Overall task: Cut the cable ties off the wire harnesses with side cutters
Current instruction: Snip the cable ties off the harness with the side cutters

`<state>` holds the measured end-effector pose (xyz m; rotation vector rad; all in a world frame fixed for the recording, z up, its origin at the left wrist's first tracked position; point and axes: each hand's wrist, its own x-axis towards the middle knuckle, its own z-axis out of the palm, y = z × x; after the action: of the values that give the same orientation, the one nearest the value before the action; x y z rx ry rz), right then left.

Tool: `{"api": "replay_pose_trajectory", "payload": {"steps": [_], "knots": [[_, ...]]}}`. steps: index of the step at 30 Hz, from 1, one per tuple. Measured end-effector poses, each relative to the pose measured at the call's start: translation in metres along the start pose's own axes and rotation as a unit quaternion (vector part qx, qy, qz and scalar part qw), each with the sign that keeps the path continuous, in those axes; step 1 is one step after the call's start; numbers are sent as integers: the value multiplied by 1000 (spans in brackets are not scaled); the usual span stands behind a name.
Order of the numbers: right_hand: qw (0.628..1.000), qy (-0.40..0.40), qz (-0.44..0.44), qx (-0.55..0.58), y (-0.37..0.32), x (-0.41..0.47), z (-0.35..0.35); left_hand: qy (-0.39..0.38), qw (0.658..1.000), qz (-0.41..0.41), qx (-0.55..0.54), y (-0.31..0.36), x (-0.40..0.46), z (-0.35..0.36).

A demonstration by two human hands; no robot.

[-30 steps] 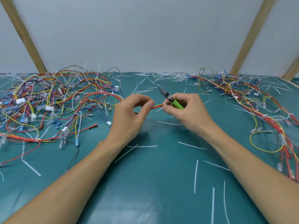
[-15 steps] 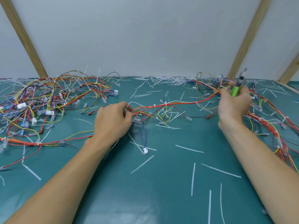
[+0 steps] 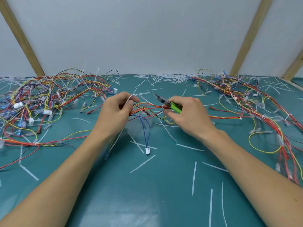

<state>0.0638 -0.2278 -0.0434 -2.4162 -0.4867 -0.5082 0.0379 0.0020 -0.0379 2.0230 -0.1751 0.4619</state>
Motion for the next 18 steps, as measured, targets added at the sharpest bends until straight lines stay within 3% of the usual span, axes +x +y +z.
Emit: {"api": "replay_pose_trajectory", "payload": {"steps": [2, 6, 9, 12, 18], "knots": [[1000, 5, -2, 28, 1, 1, -1, 22, 997, 27, 74, 1, -3, 0], [996, -2, 30, 80, -2, 2, 2, 105, 949, 234, 182, 16, -10, 2], [989, -12, 72, 131, -4, 4, 4, 27, 913, 316, 256, 19, -15, 17], [983, -20, 96, 156, -3, 5, 6, -32, 882, 315, 349, 13, -17, 30], [981, -13, 111, 161, -5, 4, 7, -3, 881, 276, 384, 10, -11, 30]]}}
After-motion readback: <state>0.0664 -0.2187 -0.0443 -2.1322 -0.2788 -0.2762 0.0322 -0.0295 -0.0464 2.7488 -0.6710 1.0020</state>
